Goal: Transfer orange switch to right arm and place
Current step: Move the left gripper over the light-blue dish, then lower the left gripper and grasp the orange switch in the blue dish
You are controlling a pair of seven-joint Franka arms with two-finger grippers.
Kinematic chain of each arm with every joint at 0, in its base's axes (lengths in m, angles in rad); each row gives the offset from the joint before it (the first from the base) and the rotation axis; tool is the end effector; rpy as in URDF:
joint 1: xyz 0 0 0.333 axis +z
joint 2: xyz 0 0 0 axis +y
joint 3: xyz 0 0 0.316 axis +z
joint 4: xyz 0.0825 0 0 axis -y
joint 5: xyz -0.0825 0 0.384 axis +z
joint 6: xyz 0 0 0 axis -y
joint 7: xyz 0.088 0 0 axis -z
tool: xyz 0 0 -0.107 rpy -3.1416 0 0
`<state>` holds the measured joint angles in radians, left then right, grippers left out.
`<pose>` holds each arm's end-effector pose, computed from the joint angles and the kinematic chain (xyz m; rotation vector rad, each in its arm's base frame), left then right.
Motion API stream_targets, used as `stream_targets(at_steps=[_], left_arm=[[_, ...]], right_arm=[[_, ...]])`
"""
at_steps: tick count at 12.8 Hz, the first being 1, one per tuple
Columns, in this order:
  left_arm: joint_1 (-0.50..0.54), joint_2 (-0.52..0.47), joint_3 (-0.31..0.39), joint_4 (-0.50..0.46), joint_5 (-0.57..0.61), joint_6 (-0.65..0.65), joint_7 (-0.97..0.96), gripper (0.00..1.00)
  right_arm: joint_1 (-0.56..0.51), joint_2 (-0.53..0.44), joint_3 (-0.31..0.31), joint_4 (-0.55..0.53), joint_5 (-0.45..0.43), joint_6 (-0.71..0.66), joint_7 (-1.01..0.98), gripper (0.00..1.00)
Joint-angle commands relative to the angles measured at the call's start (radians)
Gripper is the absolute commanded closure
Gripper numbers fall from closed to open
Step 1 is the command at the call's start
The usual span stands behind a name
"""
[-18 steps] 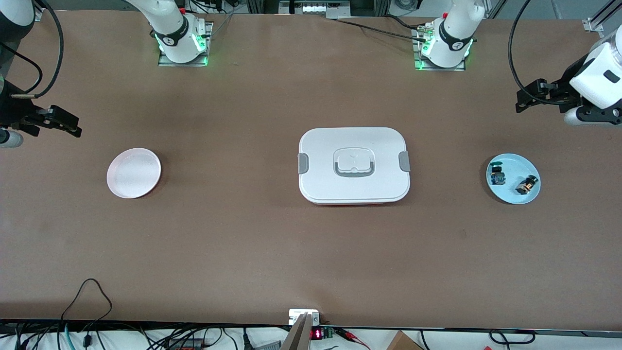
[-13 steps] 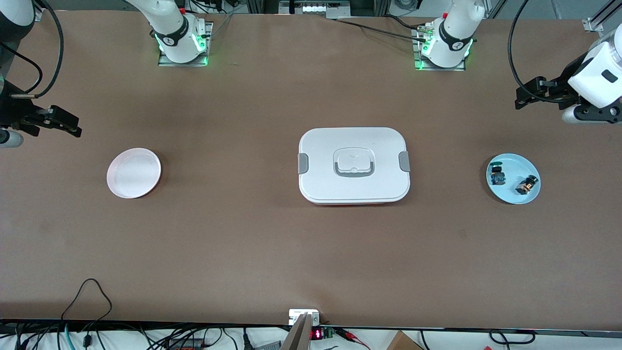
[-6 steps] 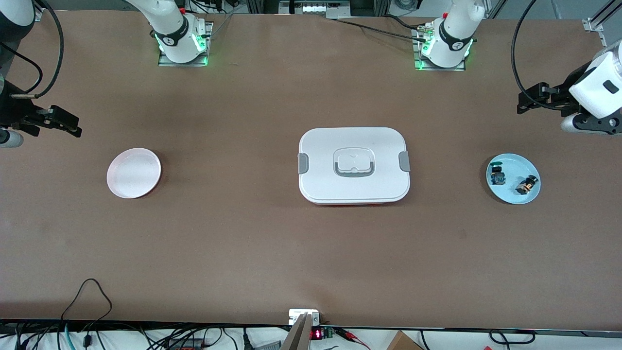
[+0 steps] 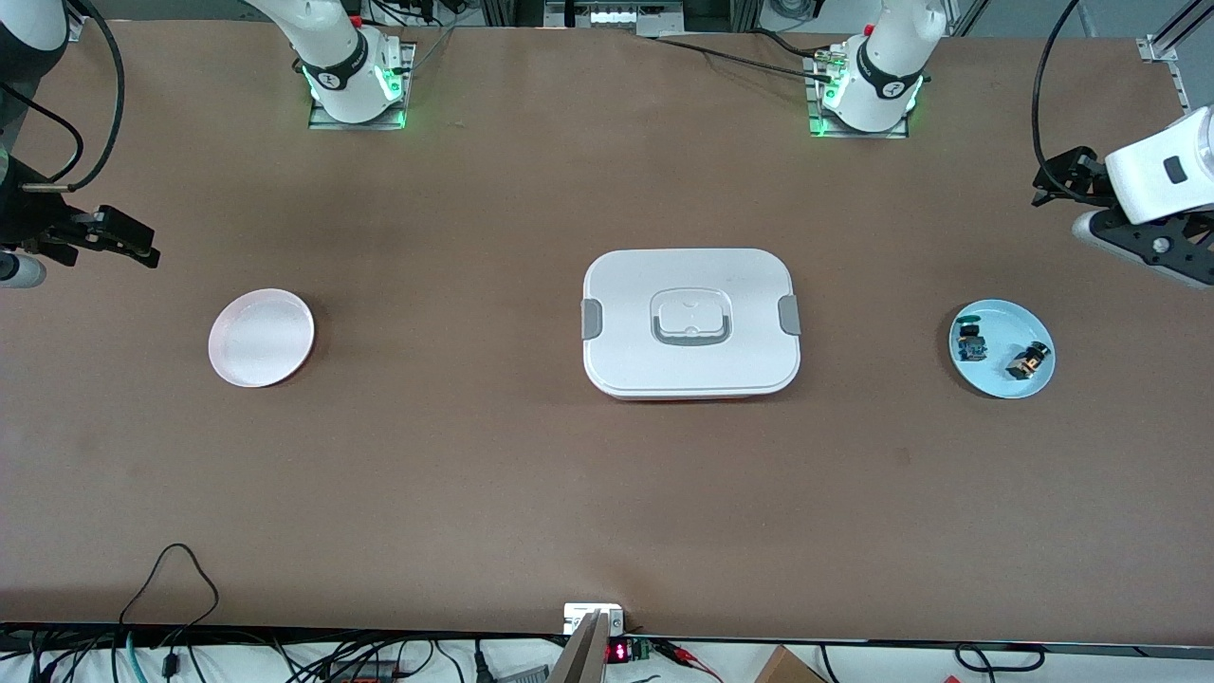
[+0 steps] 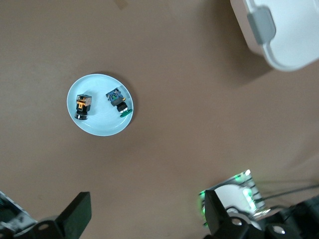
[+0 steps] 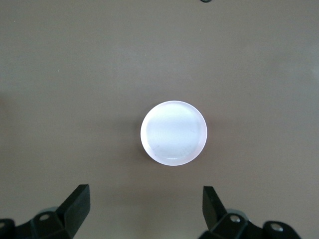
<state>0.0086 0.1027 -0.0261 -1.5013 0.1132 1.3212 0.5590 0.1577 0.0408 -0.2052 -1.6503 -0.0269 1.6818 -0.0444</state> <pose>0.5558 0.0052 0.5821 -2.9541 0.8565 0.4675 0.5726 -0.0277 0.5739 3.1069 0.0002 -0.0156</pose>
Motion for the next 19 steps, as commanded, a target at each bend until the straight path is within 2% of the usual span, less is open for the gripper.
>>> stream_targets(at_steps=[1, 4, 8, 10, 19], left_arm=[[0.011, 0.017, -0.005, -0.023, 0.071, -0.010, 0.194, 0.00], [0.068, 0.025, -0.005, -0.088, 0.083, 0.038, 0.489, 0.00], [0.128, 0.052, -0.005, -0.215, 0.082, 0.276, 1.061, 0.00], [0.145, 0.077, -0.008, -0.241, 0.079, 0.364, 1.242, 0.00], [0.309, 0.348, -0.012, -0.240, -0.055, 0.666, 1.976, 0.00]], right_arm=[[-0.001, 0.002, 0.003, 0.015, 0.008, -0.017, 0.006, 0.00], [-0.012, 0.005, 0.000, 0.015, 0.008, -0.017, 0.005, 0.00], [-0.003, 0.005, 0.001, 0.015, 0.008, -0.017, 0.006, 0.00], [-0.012, 0.005, 0.000, 0.015, 0.008, -0.017, 0.005, 0.00], [-0.009, 0.007, 0.000, 0.015, 0.007, -0.008, 0.006, 0.00]])
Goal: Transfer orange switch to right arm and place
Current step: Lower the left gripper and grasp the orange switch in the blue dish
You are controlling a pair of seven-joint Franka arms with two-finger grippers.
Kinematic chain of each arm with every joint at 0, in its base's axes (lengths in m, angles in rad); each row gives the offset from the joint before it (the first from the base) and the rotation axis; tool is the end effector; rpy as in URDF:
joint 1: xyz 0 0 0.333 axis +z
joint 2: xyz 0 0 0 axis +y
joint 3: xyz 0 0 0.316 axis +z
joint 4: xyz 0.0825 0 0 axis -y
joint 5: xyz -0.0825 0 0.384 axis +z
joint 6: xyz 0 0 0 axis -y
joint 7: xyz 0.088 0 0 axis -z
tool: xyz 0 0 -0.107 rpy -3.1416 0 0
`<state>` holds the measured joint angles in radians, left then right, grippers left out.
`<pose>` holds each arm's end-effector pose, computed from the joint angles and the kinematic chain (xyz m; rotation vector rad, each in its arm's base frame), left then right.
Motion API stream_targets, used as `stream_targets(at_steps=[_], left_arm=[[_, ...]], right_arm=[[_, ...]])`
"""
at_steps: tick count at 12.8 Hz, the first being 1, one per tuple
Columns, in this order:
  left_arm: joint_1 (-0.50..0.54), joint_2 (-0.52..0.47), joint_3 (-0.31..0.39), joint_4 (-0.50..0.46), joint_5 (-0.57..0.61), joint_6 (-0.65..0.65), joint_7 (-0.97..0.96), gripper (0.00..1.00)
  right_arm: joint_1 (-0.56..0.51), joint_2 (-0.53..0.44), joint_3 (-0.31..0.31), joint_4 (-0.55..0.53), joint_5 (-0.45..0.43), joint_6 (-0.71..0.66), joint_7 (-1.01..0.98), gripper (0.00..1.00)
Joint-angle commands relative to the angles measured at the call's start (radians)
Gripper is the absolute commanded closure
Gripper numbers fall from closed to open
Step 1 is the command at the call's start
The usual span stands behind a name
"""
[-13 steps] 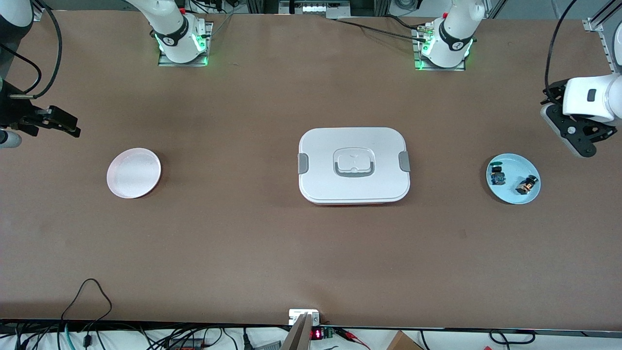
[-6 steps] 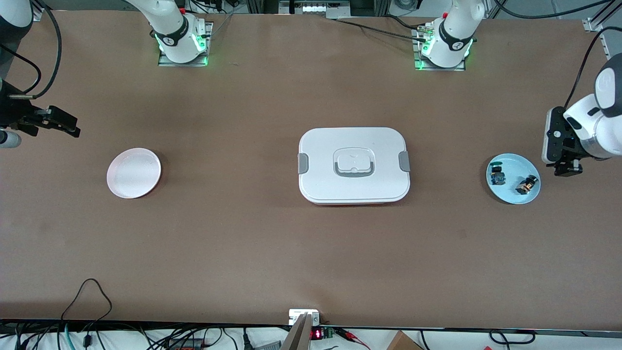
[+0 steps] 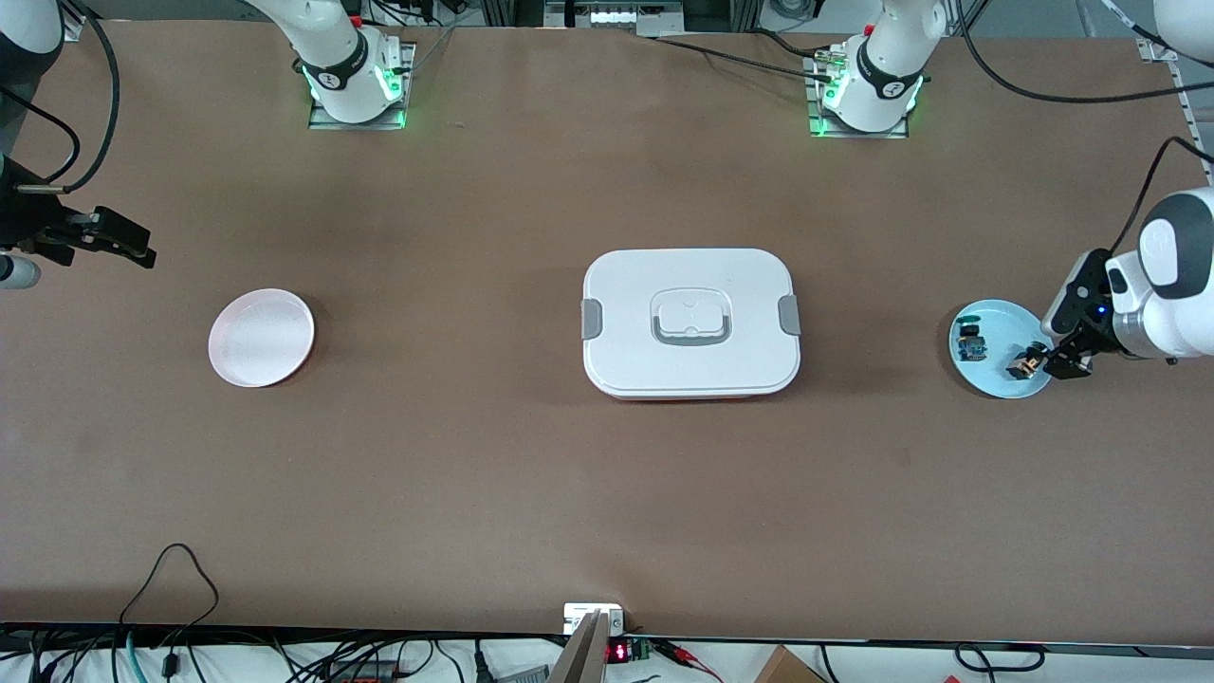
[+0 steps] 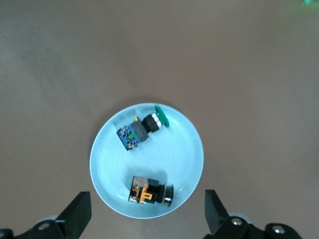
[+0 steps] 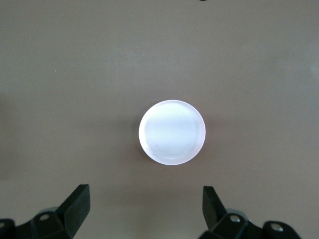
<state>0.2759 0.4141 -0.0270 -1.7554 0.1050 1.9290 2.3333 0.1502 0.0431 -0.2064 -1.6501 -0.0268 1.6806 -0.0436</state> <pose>0.6052 0.1626 0.3163 1.4150 -2.5612 -0.2139 0.5727 -0.0326 0.5726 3.1067 -0.0146 -0.0209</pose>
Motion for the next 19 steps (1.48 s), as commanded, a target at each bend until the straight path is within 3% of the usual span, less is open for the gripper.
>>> stream_targets(at_steps=[1, 7, 19], left_arm=[[0.058, 0.061, -0.011, 0.017, -0.086, 0.083, 0.278, 0.00], [0.111, 0.178, -0.014, 0.030, -0.171, 0.254, 0.563, 0.00], [0.169, 0.196, -0.013, -0.019, -0.177, 0.304, 0.564, 0.00]], right_arm=[[-0.004, 0.006, 0.001, 0.015, 0.007, -0.002, 0.005, 0.00], [-0.004, 0.011, 0.001, 0.016, 0.007, 0.004, 0.004, 0.00], [-0.001, 0.030, 0.001, 0.026, 0.005, 0.010, 0.002, 0.00]])
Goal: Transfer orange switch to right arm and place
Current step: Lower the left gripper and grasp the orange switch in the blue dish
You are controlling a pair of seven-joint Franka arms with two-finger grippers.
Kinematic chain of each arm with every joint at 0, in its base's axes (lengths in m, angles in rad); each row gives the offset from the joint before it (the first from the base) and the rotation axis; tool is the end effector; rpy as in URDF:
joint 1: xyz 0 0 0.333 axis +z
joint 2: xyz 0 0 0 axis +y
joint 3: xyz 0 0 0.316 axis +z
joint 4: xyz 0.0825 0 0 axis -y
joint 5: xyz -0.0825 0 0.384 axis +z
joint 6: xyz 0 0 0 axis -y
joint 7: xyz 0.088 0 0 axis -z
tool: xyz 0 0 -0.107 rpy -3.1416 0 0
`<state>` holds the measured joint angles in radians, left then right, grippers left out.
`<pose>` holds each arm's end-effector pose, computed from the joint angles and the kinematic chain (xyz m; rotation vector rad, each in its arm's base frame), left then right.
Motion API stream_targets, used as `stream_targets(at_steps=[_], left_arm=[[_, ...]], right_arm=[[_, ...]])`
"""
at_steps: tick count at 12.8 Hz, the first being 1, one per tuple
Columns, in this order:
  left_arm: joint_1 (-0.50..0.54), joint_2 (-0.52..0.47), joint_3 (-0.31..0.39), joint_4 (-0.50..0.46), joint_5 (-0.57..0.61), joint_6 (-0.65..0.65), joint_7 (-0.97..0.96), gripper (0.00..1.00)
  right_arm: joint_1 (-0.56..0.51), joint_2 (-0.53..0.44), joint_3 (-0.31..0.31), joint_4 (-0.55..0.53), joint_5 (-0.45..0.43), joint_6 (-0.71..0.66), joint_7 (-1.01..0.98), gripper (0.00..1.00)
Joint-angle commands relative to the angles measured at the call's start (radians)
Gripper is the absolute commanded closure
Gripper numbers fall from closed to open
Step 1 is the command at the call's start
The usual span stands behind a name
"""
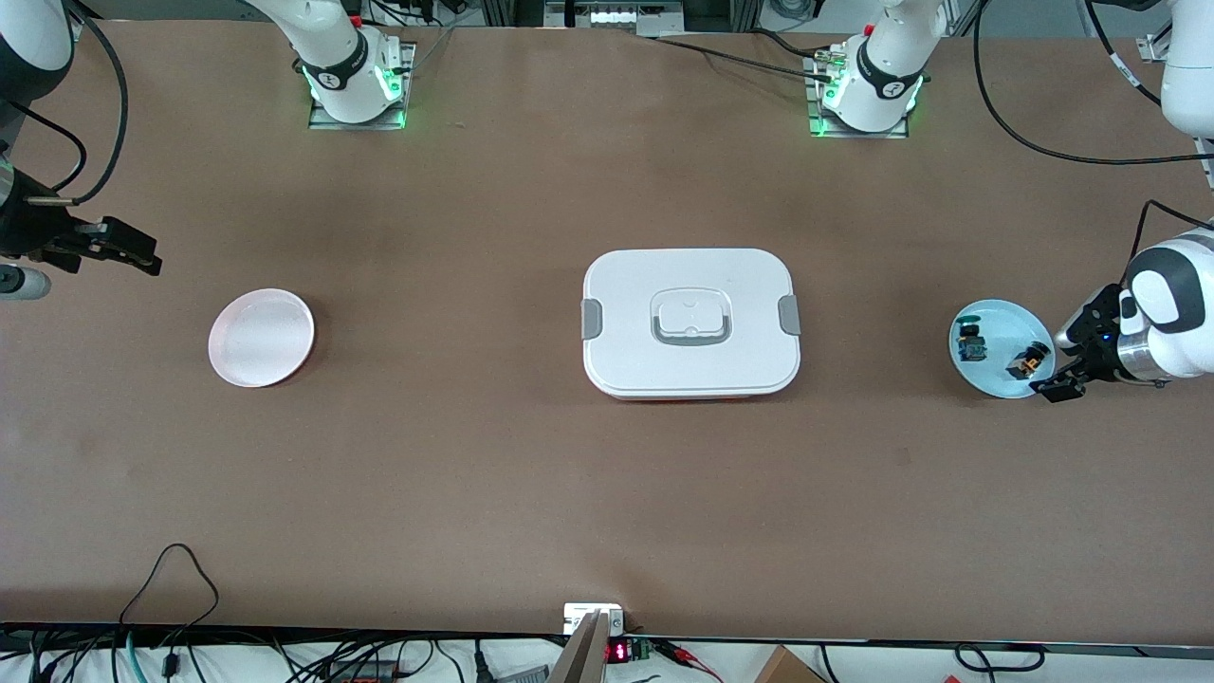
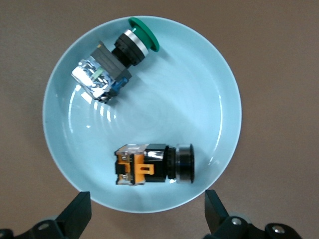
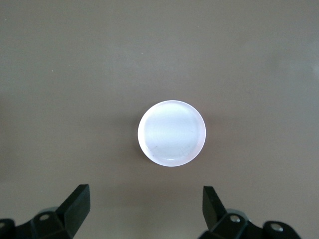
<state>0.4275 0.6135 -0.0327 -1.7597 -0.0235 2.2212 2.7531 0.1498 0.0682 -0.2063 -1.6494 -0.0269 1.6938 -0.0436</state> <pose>0.5964 0.2493 0.2062 1.1689 -2.7514 0.0559 0.5800 -0.0319 0.5599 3.1019 -0.0139 -0.0378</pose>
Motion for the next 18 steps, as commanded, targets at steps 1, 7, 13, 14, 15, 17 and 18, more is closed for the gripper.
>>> stream_targets(at_steps=[1, 7, 13, 14, 15, 17, 18], left_arm=[[0.017, -0.003, -0.009, -0.015, -0.049, 0.012, 0.142, 0.00], [0.011, -0.043, -0.021, -0.093, -0.049, 0.078, 0.134, 0.00], [0.017, -0.046, -0.021, -0.138, -0.050, 0.155, 0.131, 0.00], [0.017, -0.043, -0.021, -0.142, -0.049, 0.159, 0.129, 0.00], [0.017, -0.043, -0.021, -0.142, -0.049, 0.160, 0.132, 0.01], [0.017, -0.041, -0.021, -0.142, -0.049, 0.158, 0.135, 0.07], [0.019, -0.040, -0.021, -0.142, -0.049, 0.158, 0.138, 0.11]], right_arm=[[-0.004, 0.005, 0.001, 0.031, 0.005, -0.003, 0.002, 0.00], [0.005, 0.005, 0.001, 0.045, 0.007, -0.013, -0.002, 0.00], [0.005, 0.021, 0.002, 0.045, 0.007, -0.016, -0.012, 0.00], [0.005, 0.025, 0.002, 0.045, 0.007, -0.017, -0.013, 0.00], [0.005, 0.025, 0.002, 0.045, 0.007, -0.017, -0.016, 0.00], [0.005, 0.033, 0.002, 0.045, 0.007, -0.017, -0.018, 0.00], [0.005, 0.041, 0.004, 0.045, 0.005, -0.017, -0.019, 0.00]])
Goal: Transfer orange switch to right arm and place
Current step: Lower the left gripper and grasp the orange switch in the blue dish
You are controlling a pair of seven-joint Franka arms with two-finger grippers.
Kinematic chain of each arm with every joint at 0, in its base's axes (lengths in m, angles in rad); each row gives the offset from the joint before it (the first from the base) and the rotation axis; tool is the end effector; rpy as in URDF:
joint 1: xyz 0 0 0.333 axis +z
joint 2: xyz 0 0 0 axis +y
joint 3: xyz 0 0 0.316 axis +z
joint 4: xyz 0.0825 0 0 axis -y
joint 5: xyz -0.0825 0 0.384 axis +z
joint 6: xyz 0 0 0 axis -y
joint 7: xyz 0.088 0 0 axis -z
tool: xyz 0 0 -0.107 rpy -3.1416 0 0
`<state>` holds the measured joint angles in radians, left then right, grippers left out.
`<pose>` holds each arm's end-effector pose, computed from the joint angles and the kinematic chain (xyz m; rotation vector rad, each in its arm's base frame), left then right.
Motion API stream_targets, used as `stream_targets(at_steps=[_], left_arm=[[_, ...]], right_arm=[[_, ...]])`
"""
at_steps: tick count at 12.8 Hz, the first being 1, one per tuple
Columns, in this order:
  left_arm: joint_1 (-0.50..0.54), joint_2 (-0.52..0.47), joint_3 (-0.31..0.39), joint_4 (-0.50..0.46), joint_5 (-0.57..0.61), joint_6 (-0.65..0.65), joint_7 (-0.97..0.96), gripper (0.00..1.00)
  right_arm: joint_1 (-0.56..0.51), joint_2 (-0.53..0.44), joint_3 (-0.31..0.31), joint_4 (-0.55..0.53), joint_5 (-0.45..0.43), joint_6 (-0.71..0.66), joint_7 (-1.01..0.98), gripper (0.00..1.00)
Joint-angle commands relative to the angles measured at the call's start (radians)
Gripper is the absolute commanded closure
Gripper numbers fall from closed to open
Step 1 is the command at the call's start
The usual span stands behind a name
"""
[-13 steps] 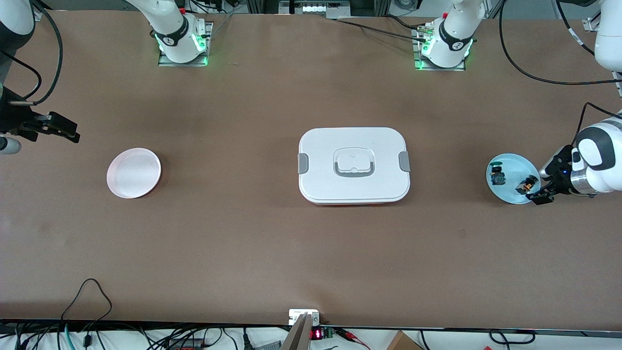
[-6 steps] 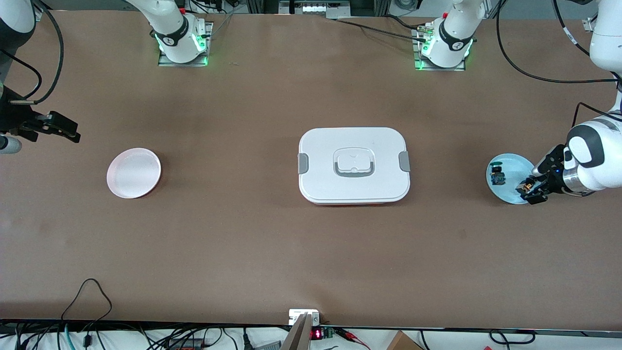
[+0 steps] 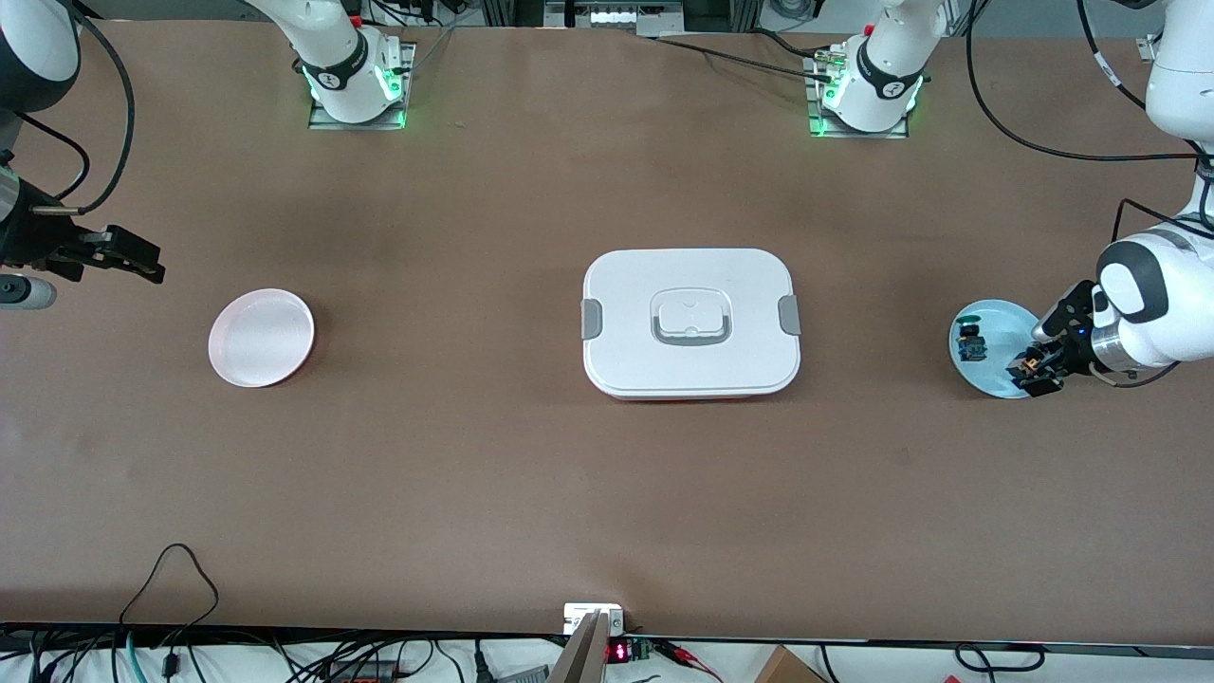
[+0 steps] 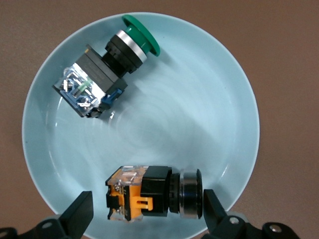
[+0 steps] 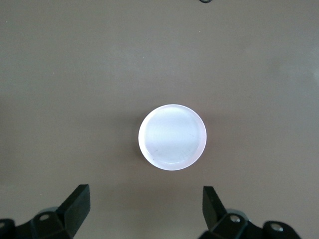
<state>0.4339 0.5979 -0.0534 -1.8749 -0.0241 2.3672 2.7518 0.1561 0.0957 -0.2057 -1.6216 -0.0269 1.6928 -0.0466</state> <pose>0.5802 0.2331 0.1824 1.1766 -2.7983 0.0698 0.5885 -0.0269 0.5573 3.0963 0.0020 -0.0383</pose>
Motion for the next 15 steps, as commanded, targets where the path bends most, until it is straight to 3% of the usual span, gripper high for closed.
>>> stream_targets(at_steps=[1, 2, 4, 6, 8, 11, 15], left_arm=[[0.014, -0.023, 0.000, -0.027, -0.048, 0.012, 0.143, 0.17], [0.016, -0.020, 0.000, -0.027, -0.048, 0.012, 0.144, 0.20], [0.017, -0.015, 0.000, -0.027, -0.048, 0.012, 0.144, 0.36], [0.017, -0.015, -0.002, -0.026, -0.048, 0.012, 0.144, 0.73], [0.017, -0.015, -0.002, -0.017, -0.050, 0.007, 0.143, 1.00], [0.031, -0.026, -0.017, 0.014, -0.108, -0.075, 0.129, 1.00], [0.032, -0.033, -0.058, 0.166, -0.109, -0.362, -0.003, 1.00]], right_arm=[[-0.001, 0.016, 0.003, 0.017, 0.007, -0.016, -0.013, 0.00], [-0.001, 0.018, 0.003, 0.017, 0.008, -0.016, -0.013, 0.00], [-0.001, 0.018, 0.003, 0.017, 0.008, -0.016, -0.012, 0.00], [-0.001, 0.018, 0.003, 0.017, 0.008, -0.018, -0.012, 0.00], [-0.003, 0.018, 0.003, 0.017, 0.008, -0.018, -0.012, 0.00], [-0.001, 0.025, 0.003, 0.016, 0.008, -0.018, -0.012, 0.00], [-0.001, 0.027, 0.003, 0.012, 0.012, -0.024, -0.009, 0.00]])
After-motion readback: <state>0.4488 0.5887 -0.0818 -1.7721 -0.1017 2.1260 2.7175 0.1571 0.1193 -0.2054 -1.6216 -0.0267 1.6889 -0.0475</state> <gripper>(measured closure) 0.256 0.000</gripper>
